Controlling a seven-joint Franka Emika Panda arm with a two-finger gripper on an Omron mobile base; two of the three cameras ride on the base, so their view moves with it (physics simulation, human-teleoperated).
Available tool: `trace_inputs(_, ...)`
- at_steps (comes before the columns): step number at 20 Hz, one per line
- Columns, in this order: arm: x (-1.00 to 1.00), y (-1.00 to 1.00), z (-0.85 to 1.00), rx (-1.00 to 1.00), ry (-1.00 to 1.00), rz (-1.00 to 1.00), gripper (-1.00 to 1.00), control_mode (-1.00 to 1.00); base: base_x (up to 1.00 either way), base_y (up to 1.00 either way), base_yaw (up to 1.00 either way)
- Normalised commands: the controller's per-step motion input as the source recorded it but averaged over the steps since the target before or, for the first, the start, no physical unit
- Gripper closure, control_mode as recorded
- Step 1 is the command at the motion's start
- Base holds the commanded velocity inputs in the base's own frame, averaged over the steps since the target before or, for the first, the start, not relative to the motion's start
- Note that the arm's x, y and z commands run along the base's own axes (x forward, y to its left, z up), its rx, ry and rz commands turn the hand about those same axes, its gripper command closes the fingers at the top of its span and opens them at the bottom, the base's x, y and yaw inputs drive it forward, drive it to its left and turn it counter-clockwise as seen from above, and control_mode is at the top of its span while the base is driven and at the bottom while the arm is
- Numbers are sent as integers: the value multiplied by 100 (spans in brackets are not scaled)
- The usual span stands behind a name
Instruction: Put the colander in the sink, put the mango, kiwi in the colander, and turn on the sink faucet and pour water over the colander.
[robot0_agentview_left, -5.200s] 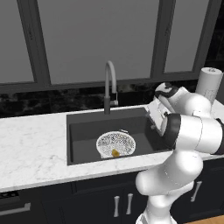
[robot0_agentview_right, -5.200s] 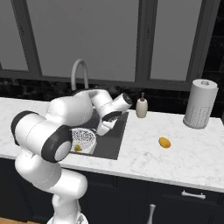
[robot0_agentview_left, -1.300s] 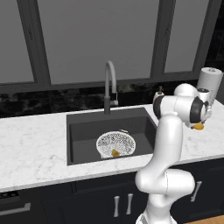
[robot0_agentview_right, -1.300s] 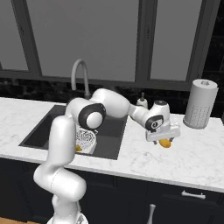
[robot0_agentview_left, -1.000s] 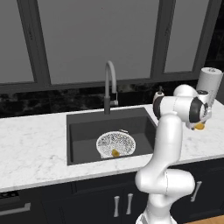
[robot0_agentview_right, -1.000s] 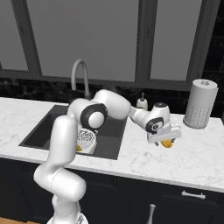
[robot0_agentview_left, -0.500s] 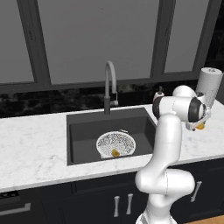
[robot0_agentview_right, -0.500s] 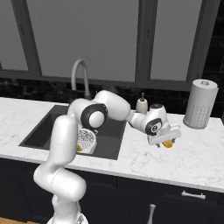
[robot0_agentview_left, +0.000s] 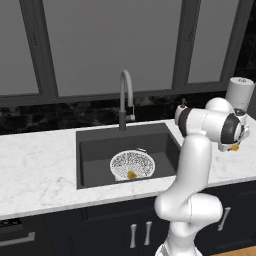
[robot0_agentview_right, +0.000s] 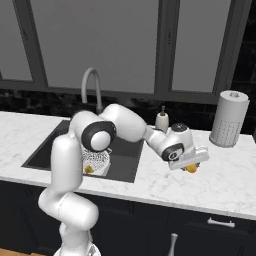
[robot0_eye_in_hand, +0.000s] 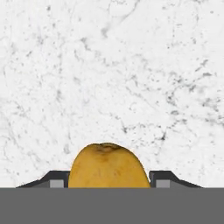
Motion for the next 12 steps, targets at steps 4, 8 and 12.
trace_inputs(4, -14, 32, 94, 6, -1, 17, 100, -100, 0, 0, 0)
trace_inputs(8, 13, 42, 95, 13, 9, 27, 100, -100, 0, 0, 0)
trace_inputs(12, 21, 39, 62, 24, 8, 24, 100, -100, 0, 0, 0)
